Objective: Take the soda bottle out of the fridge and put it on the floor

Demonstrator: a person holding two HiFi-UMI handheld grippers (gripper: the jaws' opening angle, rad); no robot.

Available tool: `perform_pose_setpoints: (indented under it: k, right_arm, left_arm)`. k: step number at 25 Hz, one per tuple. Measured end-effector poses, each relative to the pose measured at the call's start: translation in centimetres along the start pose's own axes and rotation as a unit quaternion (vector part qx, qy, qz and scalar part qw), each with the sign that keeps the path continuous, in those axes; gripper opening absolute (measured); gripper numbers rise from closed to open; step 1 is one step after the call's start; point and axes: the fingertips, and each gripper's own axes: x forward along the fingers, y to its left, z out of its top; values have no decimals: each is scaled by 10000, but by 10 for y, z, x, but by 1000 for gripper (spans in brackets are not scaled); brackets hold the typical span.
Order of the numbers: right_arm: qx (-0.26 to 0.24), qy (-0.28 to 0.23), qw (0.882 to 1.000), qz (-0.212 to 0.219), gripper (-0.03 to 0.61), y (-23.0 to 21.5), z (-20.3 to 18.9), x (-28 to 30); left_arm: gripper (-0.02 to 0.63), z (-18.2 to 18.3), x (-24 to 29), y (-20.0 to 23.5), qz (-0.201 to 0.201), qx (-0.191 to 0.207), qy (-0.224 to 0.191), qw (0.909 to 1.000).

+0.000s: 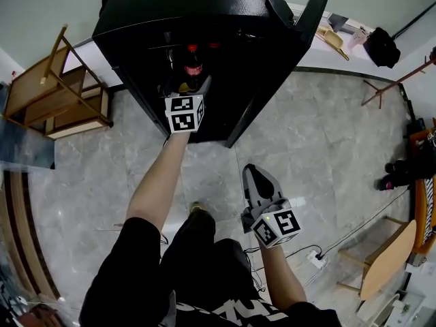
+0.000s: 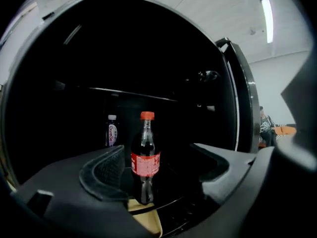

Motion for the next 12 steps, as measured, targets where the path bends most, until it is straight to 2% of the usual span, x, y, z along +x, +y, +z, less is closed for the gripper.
perform_pose_setpoints:
  k: [8, 12]
  right_arm:
    - [32, 81, 9997, -247, 23, -25, -14, -1]
    - [1, 49, 9994, -333, 23, -36, -18, -1]
  left_arm:
    - [406, -16, 55, 19, 37, 197, 158, 9997]
    - [366, -21, 71, 22, 70, 232, 235, 9994]
